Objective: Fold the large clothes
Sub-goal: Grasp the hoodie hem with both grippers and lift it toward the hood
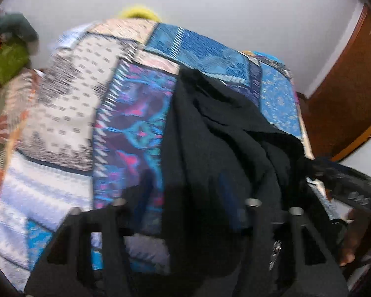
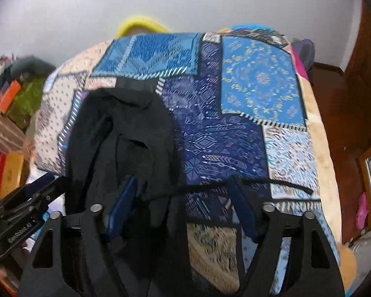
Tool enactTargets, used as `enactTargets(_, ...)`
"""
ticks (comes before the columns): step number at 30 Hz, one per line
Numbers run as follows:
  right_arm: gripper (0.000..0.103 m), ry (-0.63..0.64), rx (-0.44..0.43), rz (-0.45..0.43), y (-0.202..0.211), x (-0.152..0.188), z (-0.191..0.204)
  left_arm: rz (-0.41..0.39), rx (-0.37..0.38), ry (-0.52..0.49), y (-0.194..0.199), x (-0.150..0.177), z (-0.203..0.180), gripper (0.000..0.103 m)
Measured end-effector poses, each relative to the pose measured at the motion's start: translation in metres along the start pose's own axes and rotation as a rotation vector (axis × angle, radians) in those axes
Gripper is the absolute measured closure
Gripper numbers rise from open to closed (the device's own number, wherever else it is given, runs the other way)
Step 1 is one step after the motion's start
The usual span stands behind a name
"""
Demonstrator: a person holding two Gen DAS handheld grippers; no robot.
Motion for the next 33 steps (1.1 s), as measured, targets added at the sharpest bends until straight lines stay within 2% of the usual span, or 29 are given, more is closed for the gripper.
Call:
enactTargets(1,0.051,0.011,0.009,0.006,-0.005,0.001,0.001,0.017,0.038,0.013,-0.009,0.001,-0.002,0.075)
enactTargets(2,0.061,0.014,0.011,0.015,-0.009,0.003,0.001,0.030,0.061,0.022,-0.015,0.002,-0.003,0.084)
enactTargets(3,0.072,0.009,0.007,0.023,-0.012,0.008,0.001,0.034,0.064,0.028,-0.019,0.002,-0.004,0.087)
enactTargets(6,0.084,-0.013,0.001,0.005,-0.007,0.012,-0.003,0.040,0.048,0.030,-0.022,0.005,-0.007,0.095)
enactTargets(11,0.089,-0.063,-0.025,0.005,0.012,0.009,-0.008,0.034,0.035,-0.001,0.008,0.009,-0.012,0.097)
enactTargets(16,0.089,-0.016,-0.051,-0.043,0.065,0.024,0.002,0.022,0.023,-0.040,0.063,0.018,-0.023,0.097)
enactTargets(19,0.089,0.034,-0.073,-0.070,0.106,0.048,0.007,0.008,0.019,-0.089,0.100,0.030,-0.039,0.097)
enactTargets(25,0.090,0.085,-0.104,-0.095,0.160,0.103,-0.014,-0.056,0.017,-0.193,0.168,0.086,-0.073,0.098)
enactTargets(27,0.091,0.082,-0.112,-0.090,0.169,0.122,-0.028,-0.056,0.029,-0.199,0.180,0.105,-0.077,0.098)
enactTargets(31,0.091,0.080,-0.106,-0.070,0.174,0.159,-0.052,-0.032,-0.016,-0.270,0.194,0.152,-0.090,0.097)
enactTargets(33,0.091,0.091,-0.104,-0.057,0.176,0.176,-0.061,-0.014,-0.014,-0.271,0.199,0.175,-0.092,0.097)
Point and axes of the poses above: each gripper's, at about its wrist camera, not at the fingertips, and y roughly against the way its jaws point, z to its left, x to its underside, the point moved 4 cm from there along -y, roughly the way its jaws point, and after that the axes turned 14 degrees about -y, right-handed, at the moved point
